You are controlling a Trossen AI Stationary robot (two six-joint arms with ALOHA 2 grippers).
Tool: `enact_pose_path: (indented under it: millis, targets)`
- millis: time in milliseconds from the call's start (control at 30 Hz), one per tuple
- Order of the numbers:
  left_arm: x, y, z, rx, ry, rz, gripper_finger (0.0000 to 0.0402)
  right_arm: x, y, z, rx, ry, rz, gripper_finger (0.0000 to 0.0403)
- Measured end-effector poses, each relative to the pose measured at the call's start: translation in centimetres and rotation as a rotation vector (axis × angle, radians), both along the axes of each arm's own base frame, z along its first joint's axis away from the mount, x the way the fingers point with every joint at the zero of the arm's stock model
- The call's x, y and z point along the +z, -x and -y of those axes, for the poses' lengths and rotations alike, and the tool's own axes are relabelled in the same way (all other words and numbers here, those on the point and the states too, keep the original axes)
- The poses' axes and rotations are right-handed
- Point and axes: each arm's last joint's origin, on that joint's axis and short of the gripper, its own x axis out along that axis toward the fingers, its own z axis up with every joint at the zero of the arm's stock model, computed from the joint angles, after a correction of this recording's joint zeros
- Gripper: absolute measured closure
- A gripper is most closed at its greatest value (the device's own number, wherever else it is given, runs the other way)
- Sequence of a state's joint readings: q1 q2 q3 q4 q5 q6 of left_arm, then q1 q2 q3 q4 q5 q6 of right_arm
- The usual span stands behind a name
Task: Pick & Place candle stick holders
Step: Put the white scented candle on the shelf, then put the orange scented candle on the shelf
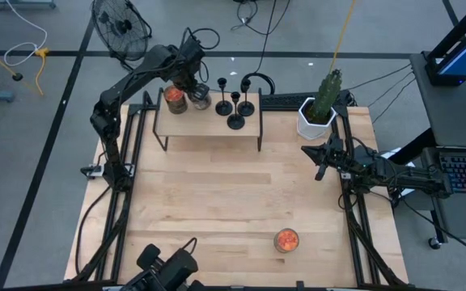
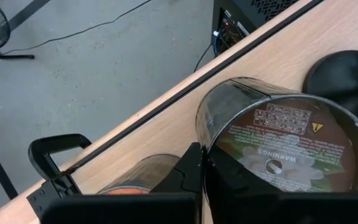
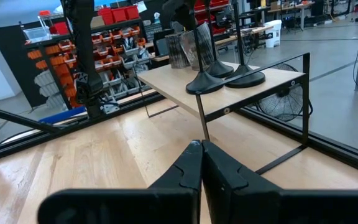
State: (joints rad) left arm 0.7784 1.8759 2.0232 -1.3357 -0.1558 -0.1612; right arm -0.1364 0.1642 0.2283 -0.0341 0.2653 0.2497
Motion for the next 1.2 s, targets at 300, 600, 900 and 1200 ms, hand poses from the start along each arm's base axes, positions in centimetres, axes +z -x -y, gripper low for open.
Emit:
enact_pose_path:
  millis: [300,600,900,1200]
  targets:
    - [0.0,0.0,0.0,0.009,-0.001,0.004,0.0379,0.0,0.0,0.0,0.0,0.0,0.0,0.0403]
    - [0.0,0.0,0.0,0.005,-0.005,0.005,0.0377,0.0,0.0,0.0,0.0,0.0,0.0,0.0403]
    - [3.3,0.4,0.3,0.01,-0.08,0.07,0.0376,0.0,0.0,0.0,0.0,0.0,0.0,0.0403]
    - [8.1,2.0,4.4,0.018,-0.054,0.116,0.0376,0.0,0.0,0.0,0.003,-0.008,0.006,0.0403]
